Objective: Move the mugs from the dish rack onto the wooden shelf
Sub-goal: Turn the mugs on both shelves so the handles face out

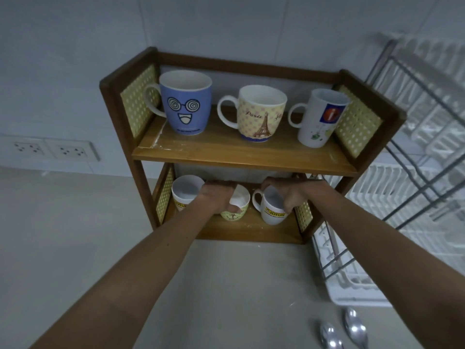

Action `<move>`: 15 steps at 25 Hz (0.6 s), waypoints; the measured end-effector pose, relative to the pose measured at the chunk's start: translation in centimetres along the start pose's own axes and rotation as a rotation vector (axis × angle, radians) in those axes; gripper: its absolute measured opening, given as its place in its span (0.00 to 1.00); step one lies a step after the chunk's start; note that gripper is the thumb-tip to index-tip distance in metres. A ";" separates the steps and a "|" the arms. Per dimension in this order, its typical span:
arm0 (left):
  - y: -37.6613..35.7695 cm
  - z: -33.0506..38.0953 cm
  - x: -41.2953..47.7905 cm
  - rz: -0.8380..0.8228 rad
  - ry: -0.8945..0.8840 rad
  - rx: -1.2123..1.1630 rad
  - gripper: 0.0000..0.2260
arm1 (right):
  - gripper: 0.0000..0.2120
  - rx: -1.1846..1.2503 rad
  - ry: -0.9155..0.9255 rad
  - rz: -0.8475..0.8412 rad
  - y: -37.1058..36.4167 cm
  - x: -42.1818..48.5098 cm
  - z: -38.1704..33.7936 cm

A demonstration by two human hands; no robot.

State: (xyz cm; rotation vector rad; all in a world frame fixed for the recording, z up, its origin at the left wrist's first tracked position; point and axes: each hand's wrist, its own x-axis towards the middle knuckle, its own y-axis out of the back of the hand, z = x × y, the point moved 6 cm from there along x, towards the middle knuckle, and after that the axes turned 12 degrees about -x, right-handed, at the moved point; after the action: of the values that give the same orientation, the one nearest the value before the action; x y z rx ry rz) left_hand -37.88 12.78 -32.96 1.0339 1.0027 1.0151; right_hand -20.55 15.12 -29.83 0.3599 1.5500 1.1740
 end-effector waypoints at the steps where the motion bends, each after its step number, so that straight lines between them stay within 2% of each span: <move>1: -0.1 0.0 0.0 0.009 -0.005 0.003 0.37 | 0.42 0.016 -0.026 0.005 -0.1 0.0 0.1; 4: -0.2 -0.2 0.1 0.021 -0.015 -0.001 0.36 | 0.44 -0.094 -0.071 0.051 -0.2 0.3 0.0; 6: -0.2 -0.1 0.2 0.018 -0.019 -0.012 0.36 | 0.42 -0.136 -0.043 0.074 0.0 0.4 -0.3; 10: -0.5 -0.2 0.6 0.018 -0.026 -0.024 0.36 | 0.40 -0.114 -0.019 0.041 -0.2 0.3 0.0; 15: -1.2 -0.3 0.0 -0.004 -0.053 -0.020 0.39 | 0.44 -0.073 -0.015 0.093 -1.0 0.3 0.1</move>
State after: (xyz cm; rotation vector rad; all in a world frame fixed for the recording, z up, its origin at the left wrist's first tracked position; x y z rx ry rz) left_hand -38.00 12.65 -34.21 1.0367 0.9496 0.9876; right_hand -20.25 14.93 -30.87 0.3950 1.4865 1.2941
